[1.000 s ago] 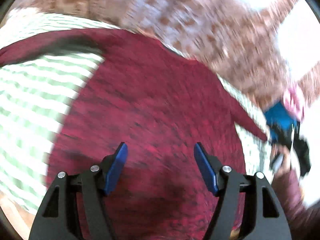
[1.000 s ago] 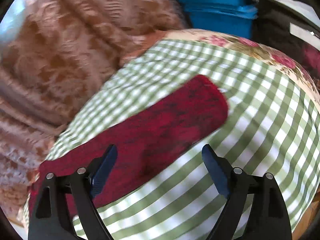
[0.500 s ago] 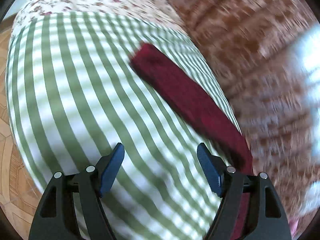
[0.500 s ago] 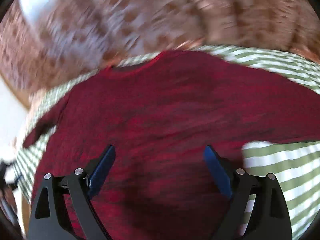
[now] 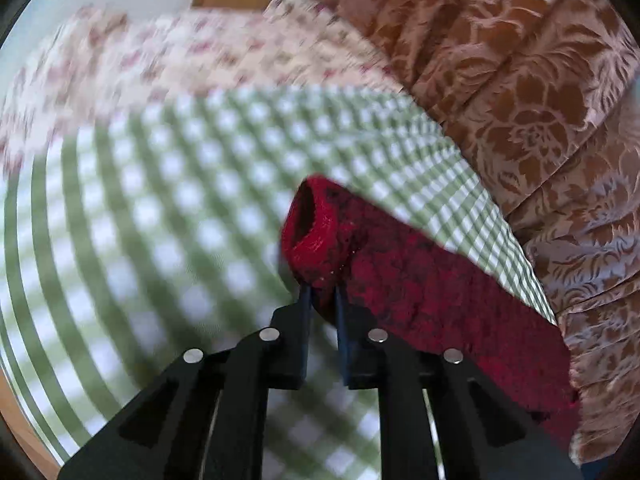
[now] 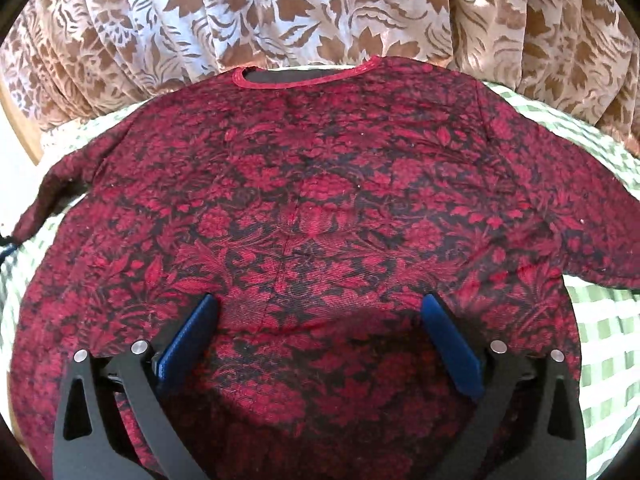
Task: Fold small clothes
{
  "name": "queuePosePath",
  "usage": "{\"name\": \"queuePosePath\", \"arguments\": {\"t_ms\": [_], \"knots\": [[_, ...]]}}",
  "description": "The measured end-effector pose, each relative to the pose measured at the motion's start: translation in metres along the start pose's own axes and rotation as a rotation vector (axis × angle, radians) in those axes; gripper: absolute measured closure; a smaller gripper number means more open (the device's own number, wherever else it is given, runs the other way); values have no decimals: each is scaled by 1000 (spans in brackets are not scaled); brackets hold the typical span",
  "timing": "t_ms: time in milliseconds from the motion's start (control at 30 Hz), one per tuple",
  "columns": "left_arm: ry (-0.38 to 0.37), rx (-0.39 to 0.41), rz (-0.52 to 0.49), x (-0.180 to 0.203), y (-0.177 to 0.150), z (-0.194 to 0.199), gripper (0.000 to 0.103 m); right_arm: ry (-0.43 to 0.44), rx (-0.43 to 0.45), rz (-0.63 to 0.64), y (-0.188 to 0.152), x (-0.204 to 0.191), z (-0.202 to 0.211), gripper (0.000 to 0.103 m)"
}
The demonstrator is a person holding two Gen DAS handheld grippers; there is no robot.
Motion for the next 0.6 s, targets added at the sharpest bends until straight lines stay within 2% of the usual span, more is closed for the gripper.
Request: {"name": "queuePosePath", "arguments": {"t_ms": [133,233,300,367,400,433,467,533,600], "knots": [[34,121,-86,27,49,8,94,-2,6,-1,-1,1,0,3],[129,158,-176,40,68,-5,94,-10,9,6,-1,1,-1,3],[212,120,-212,39,67,-30,94,-21,11,16,0,0,-1,3],[309,38,-209,25,55,-56,89,-23,12,17,1,0,-2,3],[315,6,-166,16,48,-63,88,-24,12,18,1,0,-2,3],[278,-5,-82,6,41,-64,88,-26,13,19,1,-1,-2,3],[248,10,-24,0,38,-57,82,-28,14,21,1,0,-2,3],[239,27,24,-2,34,-42,70,-25,15,20,1,-1,-2,3],[195,56,11,9,28,-26,68,-22,16,18,2,-2,-3,3]]}}
Point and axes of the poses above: each gripper's, at about its wrist camera, not at the fingertips, and z roughly against the way its jaws point, x to its right, y to its top, the point moved 6 cm from there along -z, roughly the way its jaws point, and after that the axes turned 12 degrees about -y, right-handed, at the moved point
